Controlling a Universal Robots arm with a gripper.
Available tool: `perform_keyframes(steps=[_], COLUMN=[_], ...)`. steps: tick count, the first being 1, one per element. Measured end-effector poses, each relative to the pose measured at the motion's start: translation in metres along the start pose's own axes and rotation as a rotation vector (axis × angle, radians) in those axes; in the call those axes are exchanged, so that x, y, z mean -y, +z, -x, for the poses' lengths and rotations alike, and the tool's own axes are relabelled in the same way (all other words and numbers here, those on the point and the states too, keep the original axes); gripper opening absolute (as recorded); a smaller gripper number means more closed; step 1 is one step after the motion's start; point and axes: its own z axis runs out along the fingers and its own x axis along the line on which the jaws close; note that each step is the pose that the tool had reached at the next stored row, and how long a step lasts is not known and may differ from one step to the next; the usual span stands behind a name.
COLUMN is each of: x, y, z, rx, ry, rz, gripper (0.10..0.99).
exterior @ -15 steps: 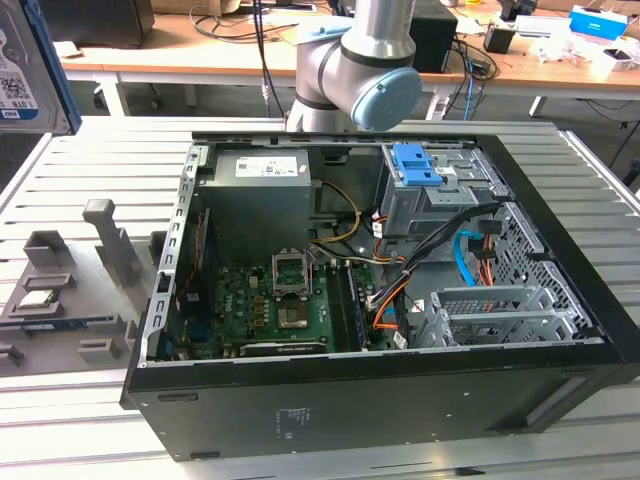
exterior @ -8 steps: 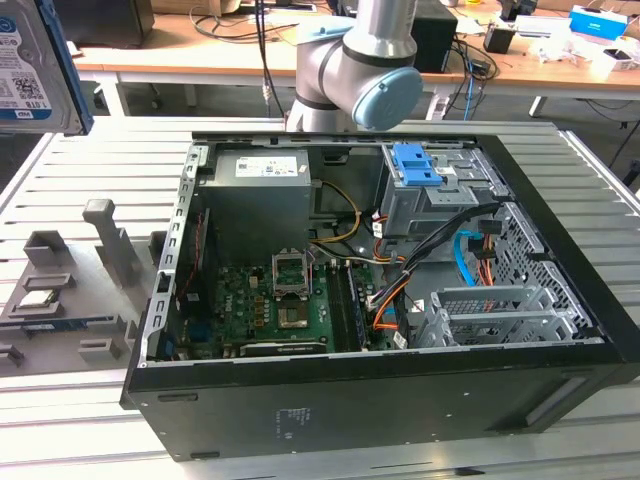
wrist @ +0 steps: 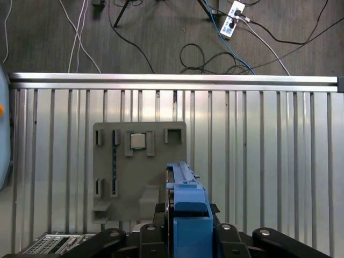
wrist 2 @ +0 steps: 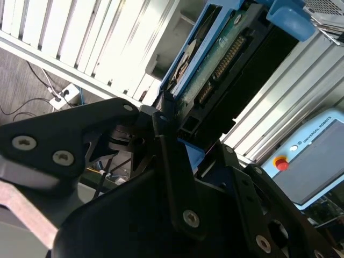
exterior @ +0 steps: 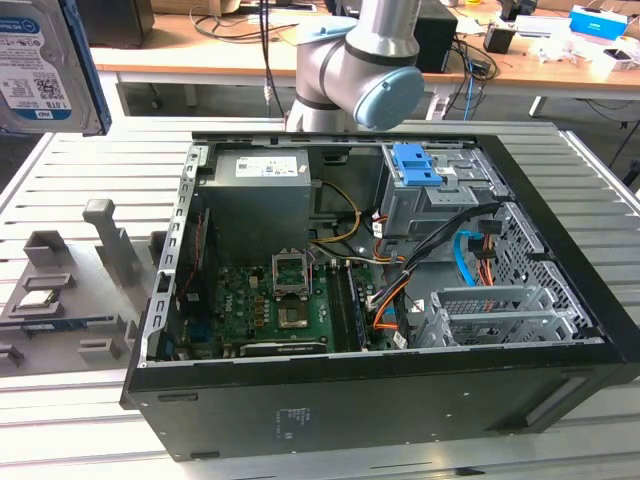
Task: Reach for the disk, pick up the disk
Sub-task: 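Pick up the disk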
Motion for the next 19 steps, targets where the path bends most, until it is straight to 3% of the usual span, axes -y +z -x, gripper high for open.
perform_keyframes(steps=[3,6,11,19], x=[0.0077,0.0239,0.0420,0.0653], y=[-0.0005,-0.0014,-0.0025,-0.0039], z=[-0.0001,-0.0001,-0.0003,-0.0006], rx=[-0.0001,-0.0007,-0.0011,-0.0014], ry=[0.000,0.000,0.000,0.000], rz=[0.000,0.000,0.000,0.000], gripper=[0.369,0.369,0.369,0.369])
